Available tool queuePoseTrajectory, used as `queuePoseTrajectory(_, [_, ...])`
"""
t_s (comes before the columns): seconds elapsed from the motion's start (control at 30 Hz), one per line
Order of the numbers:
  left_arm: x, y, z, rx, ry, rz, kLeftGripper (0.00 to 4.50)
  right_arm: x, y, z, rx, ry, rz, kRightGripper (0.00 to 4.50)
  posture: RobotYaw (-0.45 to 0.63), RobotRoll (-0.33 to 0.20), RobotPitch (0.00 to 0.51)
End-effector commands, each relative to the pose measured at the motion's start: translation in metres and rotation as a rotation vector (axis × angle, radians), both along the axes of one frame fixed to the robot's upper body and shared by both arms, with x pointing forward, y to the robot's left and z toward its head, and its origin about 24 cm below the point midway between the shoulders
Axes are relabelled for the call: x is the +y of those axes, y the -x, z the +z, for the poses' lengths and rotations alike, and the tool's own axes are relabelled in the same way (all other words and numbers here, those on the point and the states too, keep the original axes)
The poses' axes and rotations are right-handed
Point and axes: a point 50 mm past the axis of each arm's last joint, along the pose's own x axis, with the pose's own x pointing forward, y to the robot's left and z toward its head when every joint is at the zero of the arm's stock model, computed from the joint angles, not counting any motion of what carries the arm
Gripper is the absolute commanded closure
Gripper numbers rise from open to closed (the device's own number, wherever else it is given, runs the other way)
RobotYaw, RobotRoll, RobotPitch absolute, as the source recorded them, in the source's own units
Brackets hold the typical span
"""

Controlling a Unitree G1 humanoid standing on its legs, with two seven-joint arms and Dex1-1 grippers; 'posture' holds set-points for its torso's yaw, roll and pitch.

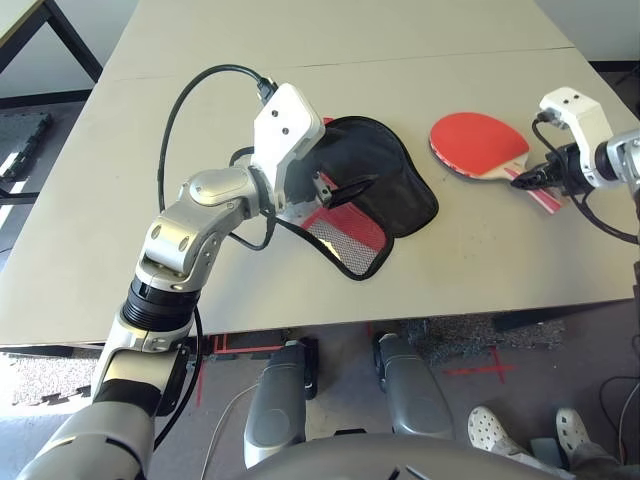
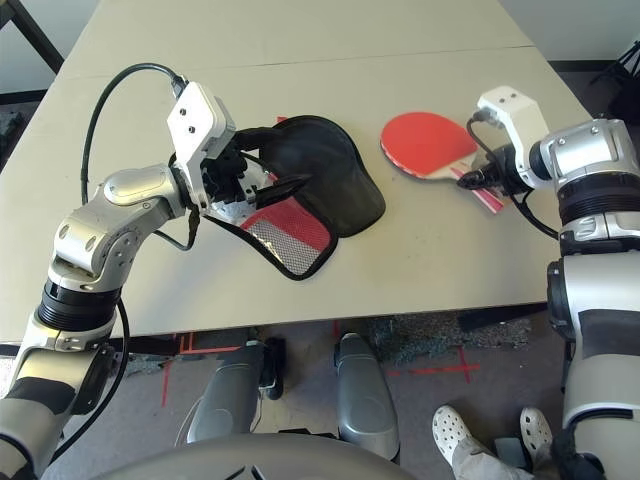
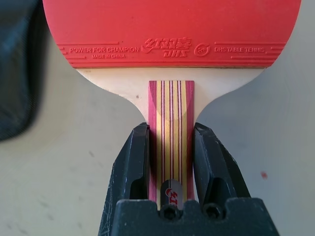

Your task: Store the ping-pong paddle in its case and zip it.

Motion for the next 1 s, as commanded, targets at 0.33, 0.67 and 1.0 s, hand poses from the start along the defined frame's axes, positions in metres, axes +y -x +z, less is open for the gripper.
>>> queuePoseTrajectory(0.33, [0.003, 0.004, -0.008, 0.018, -0.028, 0.014, 0.0, 0.09, 0.005, 0.006, -0.084, -0.105, 0.124, 3.38, 0.01, 0.0, 0.208])
queuePoseTrajectory(0.67, [0.002, 0.005, -0.01, 0.018, -0.025, 0.025, 0.0, 0.13, 0.007, -0.018, -0.045, -0.138, 0.069, 3.38, 0.03, 0.0, 0.214])
queuePoseTrajectory(1.0, [0.0, 0.006, -0.012, 0.02, -0.021, 0.032, 0.0, 0.144, 0.013, -0.032, 0.038, -0.114, 0.054, 3.38, 0.04, 0.0, 0.217])
